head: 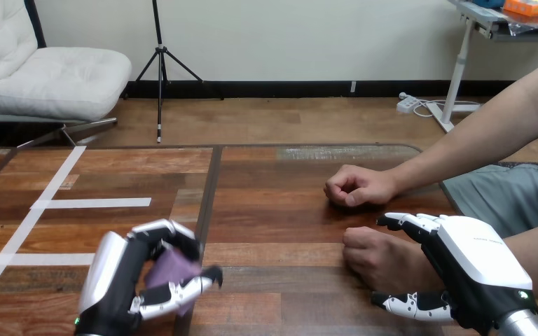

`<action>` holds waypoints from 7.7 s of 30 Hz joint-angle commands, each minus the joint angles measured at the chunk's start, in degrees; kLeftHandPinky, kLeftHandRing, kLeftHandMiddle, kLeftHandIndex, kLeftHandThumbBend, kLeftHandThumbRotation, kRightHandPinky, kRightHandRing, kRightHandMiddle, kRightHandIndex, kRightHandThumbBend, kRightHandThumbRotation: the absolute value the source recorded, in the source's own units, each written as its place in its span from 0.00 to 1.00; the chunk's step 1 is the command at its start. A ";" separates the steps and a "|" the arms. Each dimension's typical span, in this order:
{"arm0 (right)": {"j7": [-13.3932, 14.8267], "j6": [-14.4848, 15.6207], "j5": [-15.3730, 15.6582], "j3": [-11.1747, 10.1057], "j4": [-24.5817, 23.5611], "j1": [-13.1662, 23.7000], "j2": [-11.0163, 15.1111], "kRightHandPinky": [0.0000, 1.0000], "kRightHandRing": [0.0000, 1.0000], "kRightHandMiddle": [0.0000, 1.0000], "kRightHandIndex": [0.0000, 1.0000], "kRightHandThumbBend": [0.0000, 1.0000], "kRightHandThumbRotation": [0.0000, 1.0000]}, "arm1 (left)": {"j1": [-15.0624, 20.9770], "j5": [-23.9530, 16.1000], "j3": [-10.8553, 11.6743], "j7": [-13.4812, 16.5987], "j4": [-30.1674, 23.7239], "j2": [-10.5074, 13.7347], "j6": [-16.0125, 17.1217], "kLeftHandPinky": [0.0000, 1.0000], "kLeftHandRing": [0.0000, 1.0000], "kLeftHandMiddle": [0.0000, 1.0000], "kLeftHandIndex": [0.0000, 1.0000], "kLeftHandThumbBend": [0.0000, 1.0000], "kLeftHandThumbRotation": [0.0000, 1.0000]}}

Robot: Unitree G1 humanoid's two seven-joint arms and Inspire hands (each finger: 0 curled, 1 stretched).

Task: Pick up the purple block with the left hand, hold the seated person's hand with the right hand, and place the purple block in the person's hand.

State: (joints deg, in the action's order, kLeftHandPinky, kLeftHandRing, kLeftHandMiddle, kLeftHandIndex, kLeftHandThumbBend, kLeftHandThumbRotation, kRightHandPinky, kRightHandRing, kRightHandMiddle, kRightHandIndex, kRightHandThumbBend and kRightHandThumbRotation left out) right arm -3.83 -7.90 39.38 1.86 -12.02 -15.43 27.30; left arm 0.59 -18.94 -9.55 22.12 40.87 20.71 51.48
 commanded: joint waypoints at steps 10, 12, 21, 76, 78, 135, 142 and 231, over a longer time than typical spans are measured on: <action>1.20 -0.58 -0.46 -0.90 -0.43 3.27 0.81 0.92 0.88 0.82 0.82 0.68 0.30 | 6.01 8.63 5.04 -2.74 4.63 -6.29 9.55 0.33 0.41 0.46 0.47 0.79 0.08; 1.29 -0.72 -0.52 -0.92 -0.32 3.29 0.84 0.92 0.88 0.82 0.82 0.68 0.30 | 6.07 9.66 5.29 -3.60 4.83 -7.11 10.00 0.33 0.41 0.46 0.47 0.79 0.08; 1.20 -0.64 -0.59 -1.04 -0.40 3.30 0.93 0.92 0.87 0.82 0.83 0.68 0.30 | 5.90 16.02 6.31 -9.14 5.19 -10.73 11.00 0.33 0.41 0.46 0.47 0.82 0.08; 2.05 2.48 3.13 -3.06 -2.70 4.00 1.88 0.94 0.89 0.87 0.87 0.72 0.18 | 3.55 30.67 11.77 -31.76 -2.10 -20.42 7.10 0.35 0.41 0.46 0.45 0.87 0.06; 1.73 2.98 3.54 -3.36 -2.79 4.12 2.12 0.96 0.90 0.87 0.87 0.72 0.18 | 3.63 30.91 11.75 -32.09 -2.08 -20.57 7.13 0.35 0.41 0.46 0.46 0.87 0.06; -11.96 14.74 13.53 -3.07 -8.86 7.18 6.70 0.85 0.84 0.81 0.79 0.87 0.06 | 3.93 29.22 13.00 -33.22 -2.44 -22.18 7.71 0.33 0.40 0.46 0.46 0.88 0.06; -14.70 14.63 15.15 -1.92 -7.98 8.78 7.14 0.83 0.82 0.81 0.79 0.87 0.04 | 4.10 28.89 13.11 -33.25 -1.97 -21.88 7.89 0.33 0.40 0.46 0.46 0.88 0.06; -25.64 21.41 23.46 7.32 2.38 17.74 9.81 0.87 0.84 0.83 0.82 0.79 0.12 | 2.70 29.29 14.93 -33.98 -3.98 -21.24 6.47 0.34 0.40 0.46 0.46 0.86 0.05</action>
State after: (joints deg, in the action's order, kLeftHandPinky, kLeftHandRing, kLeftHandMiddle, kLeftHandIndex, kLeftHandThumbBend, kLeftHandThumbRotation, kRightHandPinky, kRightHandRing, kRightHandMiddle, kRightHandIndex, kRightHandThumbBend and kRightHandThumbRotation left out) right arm -30.44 12.01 62.43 10.47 -8.29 0.60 36.41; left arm 1.03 10.69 5.39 -11.52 39.66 -0.81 57.78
